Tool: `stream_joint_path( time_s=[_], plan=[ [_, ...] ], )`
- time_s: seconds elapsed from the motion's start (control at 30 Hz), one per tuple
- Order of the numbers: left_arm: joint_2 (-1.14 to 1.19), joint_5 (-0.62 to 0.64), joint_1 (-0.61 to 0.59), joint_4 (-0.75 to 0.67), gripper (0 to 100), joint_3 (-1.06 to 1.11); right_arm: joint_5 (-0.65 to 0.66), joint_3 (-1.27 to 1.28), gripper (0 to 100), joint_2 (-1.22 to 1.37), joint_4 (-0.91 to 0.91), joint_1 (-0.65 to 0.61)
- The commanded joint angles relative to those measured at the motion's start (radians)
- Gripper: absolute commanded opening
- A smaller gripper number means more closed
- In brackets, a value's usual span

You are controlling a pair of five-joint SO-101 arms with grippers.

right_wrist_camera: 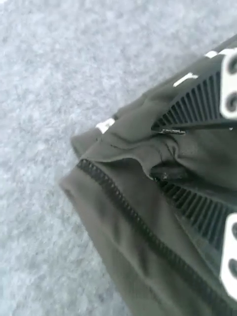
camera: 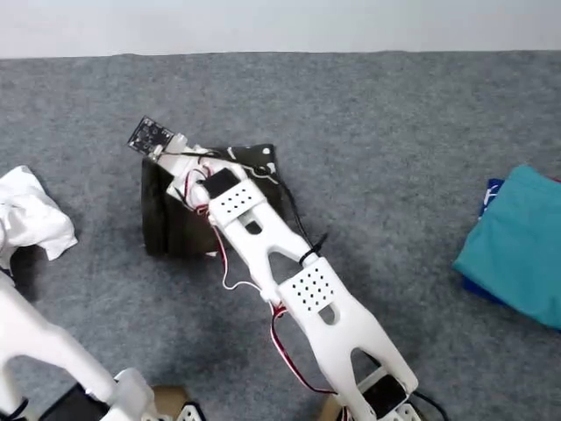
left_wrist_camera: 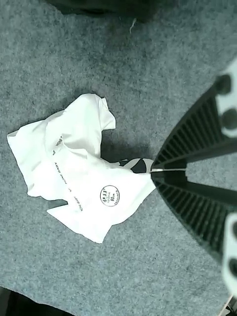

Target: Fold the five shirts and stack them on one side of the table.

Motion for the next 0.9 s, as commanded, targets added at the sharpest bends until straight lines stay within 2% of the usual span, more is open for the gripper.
stream_joint_path(
  time_s=[0.0, 0.5, 0.7, 0.87],
  plan=[
    [-0.029, -0.011, 0.0, -0.011, 2, -0.004, 0.014, -0.054, 12.9, -0.022, -0.01, 0.03],
    [-0.025, -0.011, 0.002, -0.012, 2, -0.002, 0.012, -0.19, 15.0, -0.12, 0.097, -0.076],
    [-0.02, -0.011, 0.008, -0.018, 2, -0.002, -0.057, -0.293, 19.1, -0.154, 0.203, -0.09],
    [-0.006, -0.005, 0.087, -0.02, 2, -0.002, -0.072, -0.376, 19.1, -0.202, 0.381, -0.051]
  ],
)
